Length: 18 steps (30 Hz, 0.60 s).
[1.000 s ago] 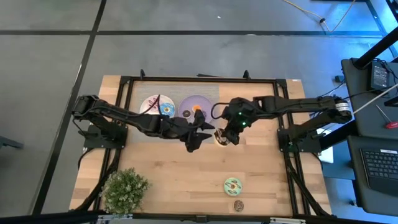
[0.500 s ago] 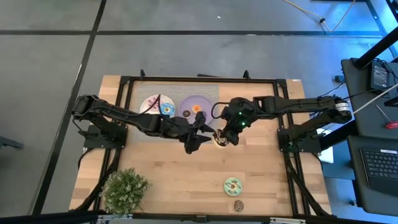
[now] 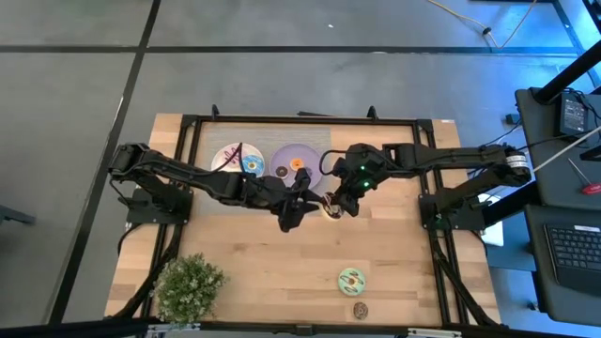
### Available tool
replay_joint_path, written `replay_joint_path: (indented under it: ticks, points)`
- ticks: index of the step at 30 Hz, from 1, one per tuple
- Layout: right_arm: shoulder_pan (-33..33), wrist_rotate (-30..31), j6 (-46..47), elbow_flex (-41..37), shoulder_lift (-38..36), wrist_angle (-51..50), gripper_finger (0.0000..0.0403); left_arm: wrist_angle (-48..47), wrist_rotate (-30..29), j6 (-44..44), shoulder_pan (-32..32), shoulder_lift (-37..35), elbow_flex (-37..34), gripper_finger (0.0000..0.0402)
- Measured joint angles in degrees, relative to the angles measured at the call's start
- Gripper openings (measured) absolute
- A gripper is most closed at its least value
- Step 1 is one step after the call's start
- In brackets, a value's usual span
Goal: Pick & Place donuts
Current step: Put the large black donut on the white plate
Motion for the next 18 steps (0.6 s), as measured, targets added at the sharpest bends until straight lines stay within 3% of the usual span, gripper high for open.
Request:
replay_joint_path:
  ticks: [18]
  points:
    - [-0.1, 2.3, -3.8, 0.0, 0.0, 0.6, 0.0073, -0.6, -2.9, 0.0, 0.0, 0.0, 0.0, 0.0026]
